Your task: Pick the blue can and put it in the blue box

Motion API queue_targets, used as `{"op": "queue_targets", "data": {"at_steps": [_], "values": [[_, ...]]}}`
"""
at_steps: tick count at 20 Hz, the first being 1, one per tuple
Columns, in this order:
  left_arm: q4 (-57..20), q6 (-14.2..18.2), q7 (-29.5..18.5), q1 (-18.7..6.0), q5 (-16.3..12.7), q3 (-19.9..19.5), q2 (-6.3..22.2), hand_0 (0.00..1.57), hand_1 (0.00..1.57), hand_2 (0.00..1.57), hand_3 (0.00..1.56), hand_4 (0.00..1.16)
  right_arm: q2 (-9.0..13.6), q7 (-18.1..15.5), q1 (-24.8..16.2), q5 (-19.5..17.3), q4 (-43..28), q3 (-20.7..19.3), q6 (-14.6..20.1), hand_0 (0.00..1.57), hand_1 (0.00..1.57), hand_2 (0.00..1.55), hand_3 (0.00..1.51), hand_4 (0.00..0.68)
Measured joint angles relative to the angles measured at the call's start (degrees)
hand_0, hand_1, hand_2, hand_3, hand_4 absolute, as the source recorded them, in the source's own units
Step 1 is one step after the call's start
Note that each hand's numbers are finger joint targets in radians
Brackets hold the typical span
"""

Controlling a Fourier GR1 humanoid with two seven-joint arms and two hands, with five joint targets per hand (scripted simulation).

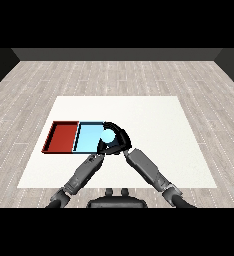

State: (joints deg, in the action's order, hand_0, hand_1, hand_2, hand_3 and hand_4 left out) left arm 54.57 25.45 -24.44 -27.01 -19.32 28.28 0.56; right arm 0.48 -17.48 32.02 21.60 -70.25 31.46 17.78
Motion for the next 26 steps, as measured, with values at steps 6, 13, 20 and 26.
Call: {"op": "queue_targets", "data": {"at_steps": [6,13,20,26], "values": [[0.3,0.5,0.36,0.09,1.18,-0.26,-0.14,1.57,1.57,1.57,1.5,1.14,-0.04,1.57,-2.48,-1.98,-3.11,-1.84,-1.47,0.0,0.0,0.0,0.0,0.0],[1.41,1.3,1.85,0.87,4.87,-1.49,-0.09,1.57,1.57,1.57,1.5,1.13,0.3,3.68,-5.49,-2.7,-7.54,-4.09,-3.45,0.0,0.0,0.0,0.0,0.0],[-1.51,-0.52,-0.24,0.84,6.26,-4.62,0.29,1.57,1.57,1.57,1.49,1.13,3.38,5.46,-11.83,-2.82,-16.63,-8.73,-6.78,0.0,0.0,0.0,0.0,0.0],[-2.53,-0.24,0.42,0.94,8.79,-6.33,0.5,1.57,1.57,1.57,1.49,1.13,6.49,4.74,-19.55,-0.78,-25.39,-13.73,-8.26,0.0,0.0,0.0,0.0,0.0]]}}
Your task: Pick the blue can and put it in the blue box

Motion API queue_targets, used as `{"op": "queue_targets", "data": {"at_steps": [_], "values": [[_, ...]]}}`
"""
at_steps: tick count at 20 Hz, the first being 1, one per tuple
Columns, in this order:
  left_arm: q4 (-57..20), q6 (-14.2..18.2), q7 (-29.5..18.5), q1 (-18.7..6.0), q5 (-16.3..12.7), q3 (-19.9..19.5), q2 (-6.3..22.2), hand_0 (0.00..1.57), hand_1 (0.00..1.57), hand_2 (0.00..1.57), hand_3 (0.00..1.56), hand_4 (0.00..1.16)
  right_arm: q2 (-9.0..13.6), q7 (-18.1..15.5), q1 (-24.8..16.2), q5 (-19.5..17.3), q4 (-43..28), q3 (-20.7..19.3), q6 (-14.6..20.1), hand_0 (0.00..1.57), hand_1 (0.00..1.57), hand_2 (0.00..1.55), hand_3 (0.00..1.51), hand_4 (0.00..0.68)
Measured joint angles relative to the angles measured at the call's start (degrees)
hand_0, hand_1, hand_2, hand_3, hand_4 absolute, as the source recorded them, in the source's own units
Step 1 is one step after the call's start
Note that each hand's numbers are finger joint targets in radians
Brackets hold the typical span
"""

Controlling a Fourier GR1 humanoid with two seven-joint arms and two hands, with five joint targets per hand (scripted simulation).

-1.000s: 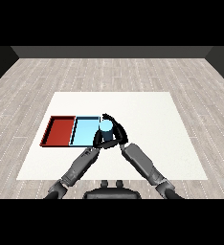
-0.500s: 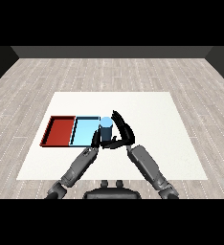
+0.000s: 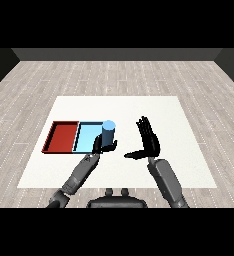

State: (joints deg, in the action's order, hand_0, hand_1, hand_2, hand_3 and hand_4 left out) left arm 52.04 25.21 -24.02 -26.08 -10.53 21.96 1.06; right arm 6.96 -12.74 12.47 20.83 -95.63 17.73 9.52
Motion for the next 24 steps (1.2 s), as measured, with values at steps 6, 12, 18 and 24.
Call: {"op": "queue_targets", "data": {"at_steps": [6,12,18,24], "values": [[-1.78,-0.58,2.82,-1.66,1.07,-3.49,3.71,1.57,1.57,1.57,1.49,1.15,4.4,-0.87,-6.28,3.45,-5.9,-7.22,-2.79,0.0,0.0,0.0,0.0,0.0],[-9.22,-2.09,5.83,-4.25,-0.05,-9.57,9.05,1.57,1.57,1.57,1.51,1.08,5.45,-1.08,-8.74,4.12,-6.56,-10.83,-3.1,0.0,0.0,0.0,0.0,0.0],[-22.28,-4.49,8.15,-10.18,0.01,-14.46,13.41,1.57,1.57,1.57,1.49,1.05,4.88,-2.67,-9.73,2.98,-4.67,-11.9,-3.55,0.0,0.0,0.0,0.0,0.0],[-35.65,-3.63,11.93,-16.14,2.8,-15.28,14.34,1.55,1.55,1.48,1.38,0.97,3.29,-2.67,-7.29,2.39,-0.36,-12.53,-2.85,0.0,0.0,0.0,0.0,0.0]]}}
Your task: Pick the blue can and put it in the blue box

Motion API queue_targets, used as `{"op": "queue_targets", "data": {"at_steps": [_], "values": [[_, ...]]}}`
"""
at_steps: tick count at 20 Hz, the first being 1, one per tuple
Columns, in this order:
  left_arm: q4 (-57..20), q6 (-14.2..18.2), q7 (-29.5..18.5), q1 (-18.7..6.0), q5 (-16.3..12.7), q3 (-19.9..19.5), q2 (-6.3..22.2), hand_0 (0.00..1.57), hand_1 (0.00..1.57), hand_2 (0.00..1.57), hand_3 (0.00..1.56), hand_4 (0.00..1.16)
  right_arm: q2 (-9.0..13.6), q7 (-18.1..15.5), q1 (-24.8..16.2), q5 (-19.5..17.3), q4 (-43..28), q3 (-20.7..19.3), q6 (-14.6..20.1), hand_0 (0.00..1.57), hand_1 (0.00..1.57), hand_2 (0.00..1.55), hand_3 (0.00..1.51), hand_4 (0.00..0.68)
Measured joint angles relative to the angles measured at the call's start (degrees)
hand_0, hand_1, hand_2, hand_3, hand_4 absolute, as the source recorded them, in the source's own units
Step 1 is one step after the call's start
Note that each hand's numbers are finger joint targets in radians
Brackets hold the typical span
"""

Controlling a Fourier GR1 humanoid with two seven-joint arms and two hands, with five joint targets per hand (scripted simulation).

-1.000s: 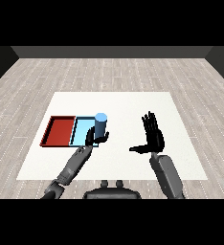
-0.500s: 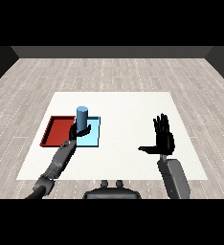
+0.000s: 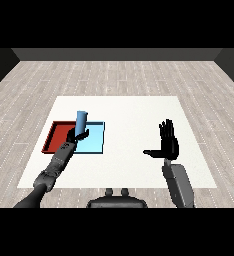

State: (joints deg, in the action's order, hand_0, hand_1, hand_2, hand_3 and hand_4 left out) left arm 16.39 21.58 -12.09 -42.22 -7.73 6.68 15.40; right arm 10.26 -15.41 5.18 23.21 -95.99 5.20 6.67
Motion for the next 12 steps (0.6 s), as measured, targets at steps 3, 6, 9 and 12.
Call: {"op": "queue_targets", "data": {"at_steps": [3,6,9,12], "values": [[-4.92,0.74,2.55,-2.42,1.91,0.75,-0.64,1.57,1.57,1.47,1.19,0.94,-0.39,-0.85,1.02,0.49,3.26,-1.07,-0.83,0.0,0.0,0.0,0.0,0.0],[-9.07,1.87,4.42,-3.61,3.67,1.69,-2.51,1.44,1.44,1.35,0.99,0.86,-0.2,-1.22,1.47,0.69,4.97,-1.77,-1.71,0.0,0.0,0.0,0.0,0.0],[-10.99,1.8,4.92,-4.47,4.9,2.22,-3.21,1.5,1.5,1.4,0.54,0.85,0.05,-1.22,1.09,1.62,5.31,-2.81,-2.63,0.0,0.0,0.0,0.0,0.0],[-11.91,0.4,5.61,-4.97,5.45,2.35,-3.24,1.57,1.57,1.48,0.0,0.7,0.24,-1.49,1.15,2.16,5.79,-3.45,-3.55,0.0,0.0,0.0,0.0,0.0]]}}
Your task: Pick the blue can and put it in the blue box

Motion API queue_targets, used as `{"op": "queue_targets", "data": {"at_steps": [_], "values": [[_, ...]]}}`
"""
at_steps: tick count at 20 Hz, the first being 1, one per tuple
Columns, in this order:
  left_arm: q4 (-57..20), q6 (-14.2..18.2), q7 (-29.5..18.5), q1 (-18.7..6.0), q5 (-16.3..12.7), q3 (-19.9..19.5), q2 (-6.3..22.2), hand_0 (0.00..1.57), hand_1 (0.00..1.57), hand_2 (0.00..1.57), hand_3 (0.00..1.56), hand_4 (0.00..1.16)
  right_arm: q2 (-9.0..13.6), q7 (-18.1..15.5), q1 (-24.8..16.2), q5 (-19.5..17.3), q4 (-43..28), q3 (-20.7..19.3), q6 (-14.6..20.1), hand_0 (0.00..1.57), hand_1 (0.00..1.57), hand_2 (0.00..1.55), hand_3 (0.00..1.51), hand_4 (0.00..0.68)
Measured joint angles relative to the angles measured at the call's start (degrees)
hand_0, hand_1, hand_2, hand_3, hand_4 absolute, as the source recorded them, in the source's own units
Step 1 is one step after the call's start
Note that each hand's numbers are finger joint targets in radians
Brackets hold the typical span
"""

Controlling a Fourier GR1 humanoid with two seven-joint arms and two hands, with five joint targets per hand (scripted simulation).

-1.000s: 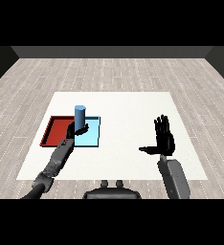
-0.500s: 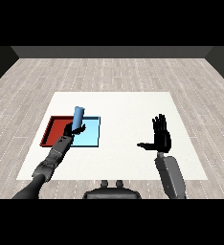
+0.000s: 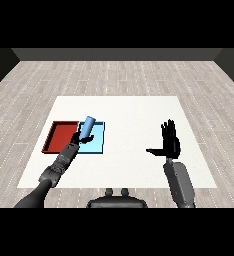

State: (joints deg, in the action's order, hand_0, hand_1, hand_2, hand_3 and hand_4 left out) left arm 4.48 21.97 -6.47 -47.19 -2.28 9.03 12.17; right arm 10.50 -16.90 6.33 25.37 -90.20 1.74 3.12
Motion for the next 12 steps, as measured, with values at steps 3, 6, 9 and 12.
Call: {"op": "queue_targets", "data": {"at_steps": [3,6,9,12], "values": [[-0.53,-1.3,0.71,-0.36,-0.28,-0.65,-0.14,0.86,0.86,0.88,0.48,0.65,-0.1,-0.59,-0.28,-0.15,0.06,-0.14,-0.35,0.0,0.0,0.0,0.0,0.0],[-1.33,-2.61,2.26,-1.02,0.86,0.13,-0.23,0.0,0.0,0.0,0.0,0.0,-0.51,-1.03,0.46,-0.32,0.91,-0.36,-0.35,0.0,0.0,0.0,0.0,0.0],[-1.91,-1.08,3.36,-1.17,1.72,0.56,-1.15,0.0,0.0,0.0,0.0,0.0,-0.85,-0.94,0.25,0.07,0.71,-0.35,-0.89,0.0,0.0,0.0,0.0,0.0],[-1.3,2.83,2.07,-0.59,1.09,-0.49,-1.77,0.0,0.0,0.0,0.0,0.0,-0.71,-0.45,-0.06,0.59,-0.03,-0.74,-1.35,0.0,0.0,0.0,0.0,0.0]]}}
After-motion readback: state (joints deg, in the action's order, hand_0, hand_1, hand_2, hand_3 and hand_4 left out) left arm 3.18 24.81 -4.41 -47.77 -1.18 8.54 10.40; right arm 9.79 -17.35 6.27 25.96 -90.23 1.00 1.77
